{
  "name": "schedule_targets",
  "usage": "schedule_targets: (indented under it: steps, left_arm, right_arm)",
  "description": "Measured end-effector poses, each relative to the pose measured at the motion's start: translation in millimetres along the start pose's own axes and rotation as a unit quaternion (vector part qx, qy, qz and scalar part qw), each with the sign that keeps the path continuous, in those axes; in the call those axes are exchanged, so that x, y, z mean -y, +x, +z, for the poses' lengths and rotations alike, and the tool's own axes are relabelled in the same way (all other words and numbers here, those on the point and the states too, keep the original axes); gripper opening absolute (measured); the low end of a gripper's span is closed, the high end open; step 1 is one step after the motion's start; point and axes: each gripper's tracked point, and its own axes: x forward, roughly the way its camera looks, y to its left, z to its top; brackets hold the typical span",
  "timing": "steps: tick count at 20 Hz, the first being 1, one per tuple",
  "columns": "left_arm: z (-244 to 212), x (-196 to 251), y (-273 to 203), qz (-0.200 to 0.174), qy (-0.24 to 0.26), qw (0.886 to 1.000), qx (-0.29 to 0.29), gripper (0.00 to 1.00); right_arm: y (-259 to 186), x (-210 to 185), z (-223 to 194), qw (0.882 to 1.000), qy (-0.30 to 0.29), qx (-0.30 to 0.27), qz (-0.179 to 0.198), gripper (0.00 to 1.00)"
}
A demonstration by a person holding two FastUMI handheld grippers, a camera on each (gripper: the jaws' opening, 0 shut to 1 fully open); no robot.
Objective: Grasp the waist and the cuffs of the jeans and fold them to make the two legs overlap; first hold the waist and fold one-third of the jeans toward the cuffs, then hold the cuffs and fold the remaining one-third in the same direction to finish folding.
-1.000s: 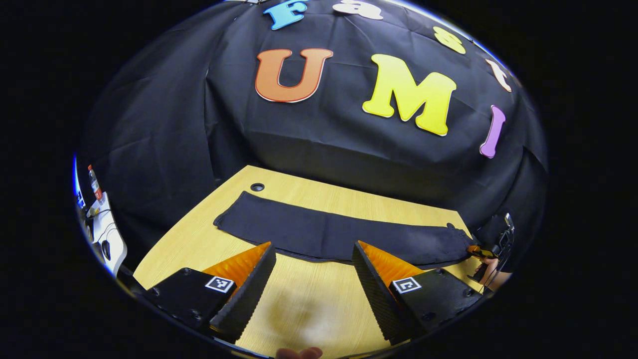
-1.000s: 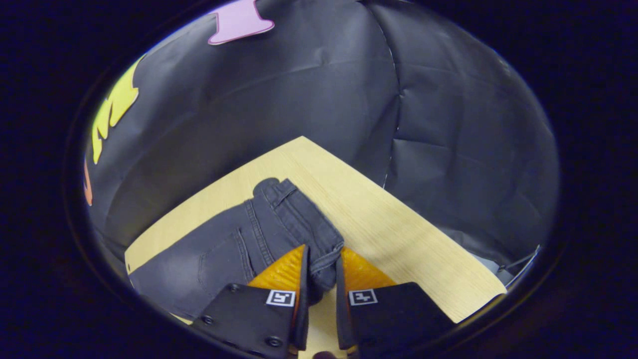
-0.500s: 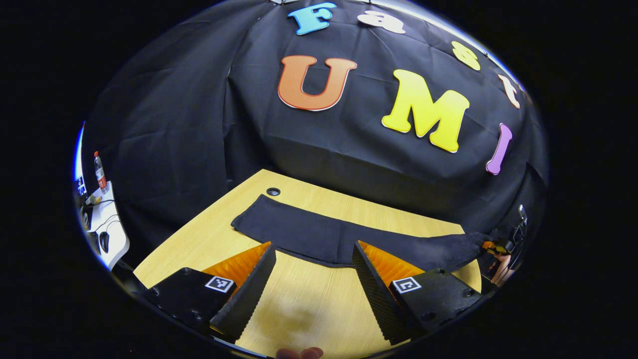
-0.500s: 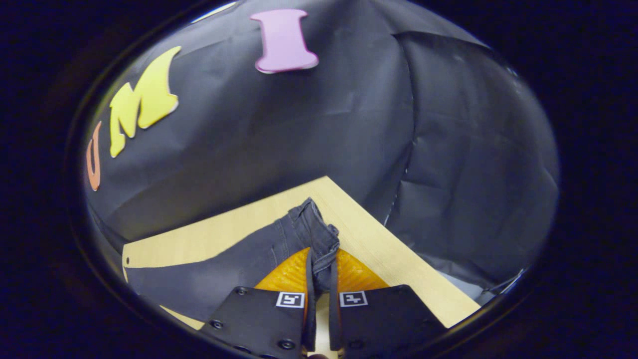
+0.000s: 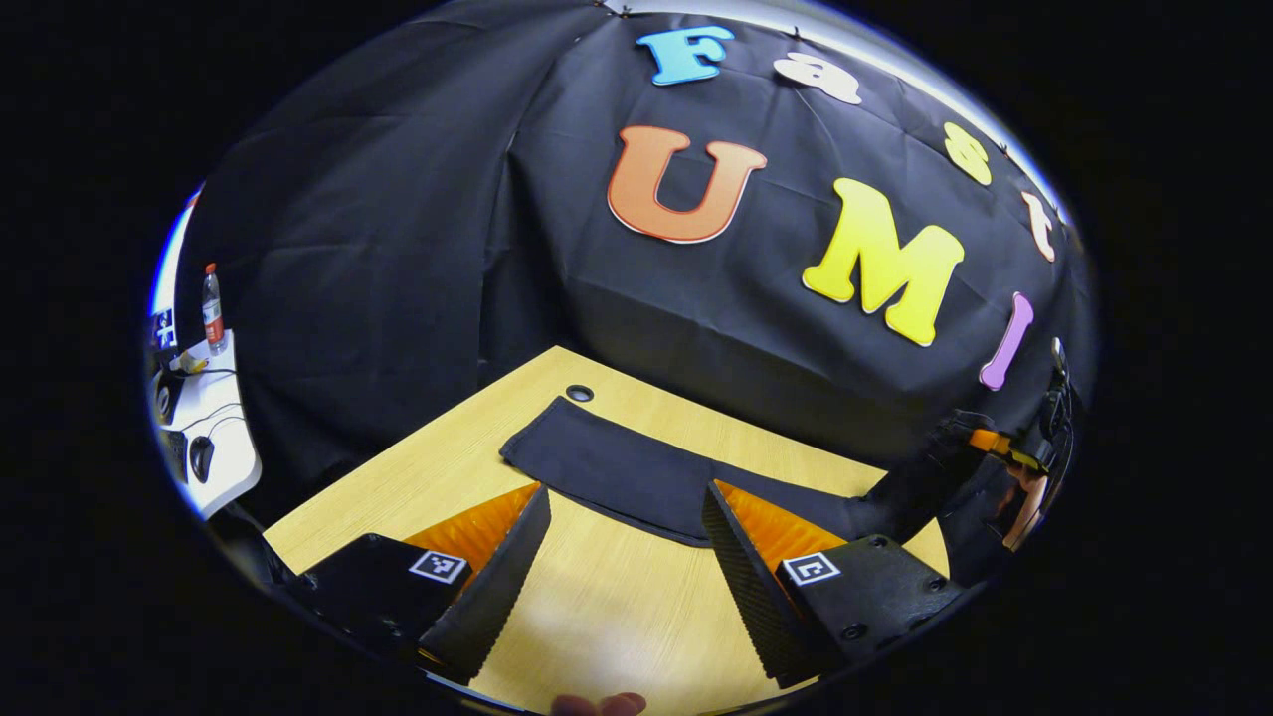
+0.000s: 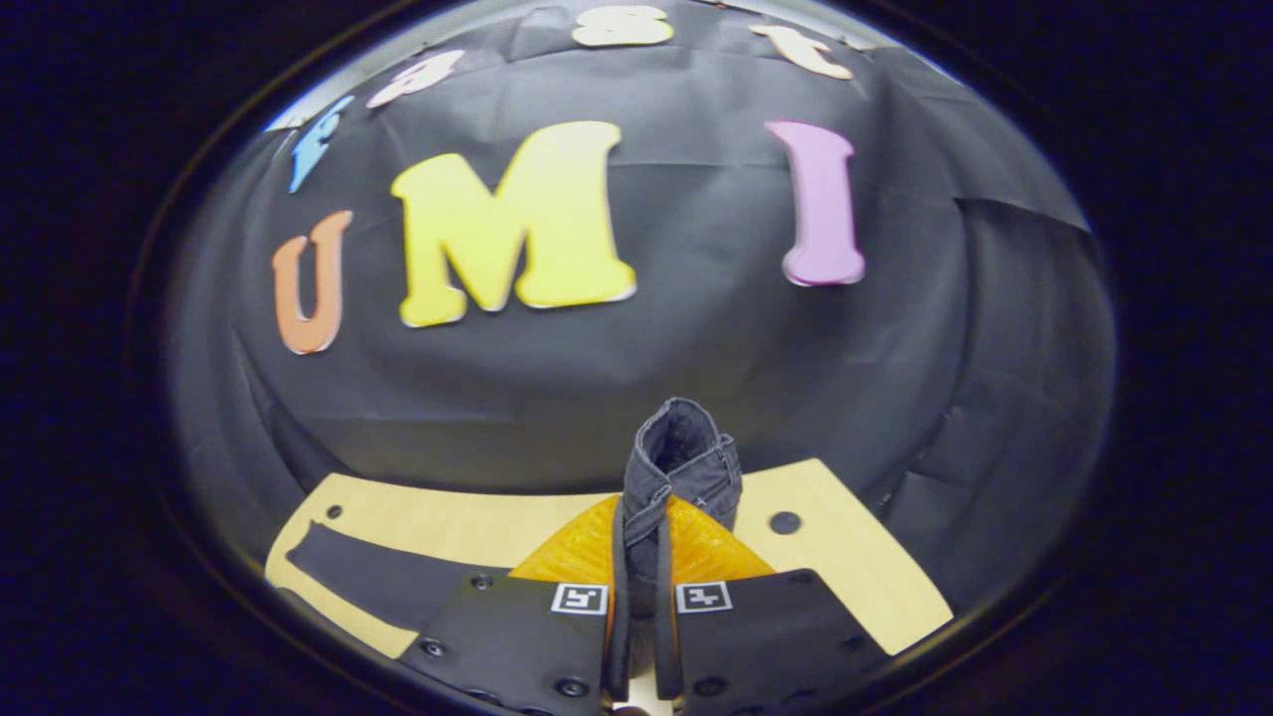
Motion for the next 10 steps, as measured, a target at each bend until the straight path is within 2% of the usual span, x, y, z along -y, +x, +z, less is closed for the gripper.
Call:
schedule_targets:
  steps: [3, 4, 5, 6, 7, 8, 9, 10]
  left_arm:
    - [-0.1, -22.3, 0.0, 0.006, -0.009, 1.000, 0.004, 0.99]
    - [2.5, -30.9, 0.7, 0.009, -0.006, 1.000, 0.007, 0.99]
    - [4.2, -39.2, 0.0, 0.012, -0.003, 1.000, 0.009, 0.99]
    - [4.7, -47.2, -0.8, 0.015, -0.003, 1.000, 0.011, 0.99]
    - [5.4, -52.8, -0.4, 0.016, -0.004, 1.000, 0.011, 0.99]
    - [4.8, -58.0, -0.4, 0.017, -0.006, 1.000, 0.011, 0.99]
    - [5.1, -62.4, -0.1, 0.017, -0.009, 1.000, 0.010, 0.99]
    - [1.1, -67.9, 0.1, 0.019, -0.011, 1.000, 0.008, 0.99]
  right_arm:
    - [-15.9, -18.2, -3.1, 0.998, -0.041, -0.007, 0.043, 0.11]
    - [-14.1, -20.0, -4.0, 0.997, -0.047, -0.013, 0.056, 0.07]
    - [-11.4, -16.8, -3.8, 0.996, -0.053, -0.018, 0.065, 0.11]
    - [-12.9, -16.4, -3.9, 0.995, -0.062, -0.021, 0.072, 0.14]
    - [-13.3, -16.8, -3.7, 0.994, -0.071, -0.026, 0.076, 0.11]
    - [-14.6, -17.2, -4.9, 0.993, -0.082, -0.034, 0.082, 0.14]
    - [-16.1, -17.0, -4.3, 0.991, -0.095, -0.042, 0.086, 0.10]
    - [-16.5, -14.2, -6.6, 0.988, -0.110, -0.053, 0.089, 0.11]
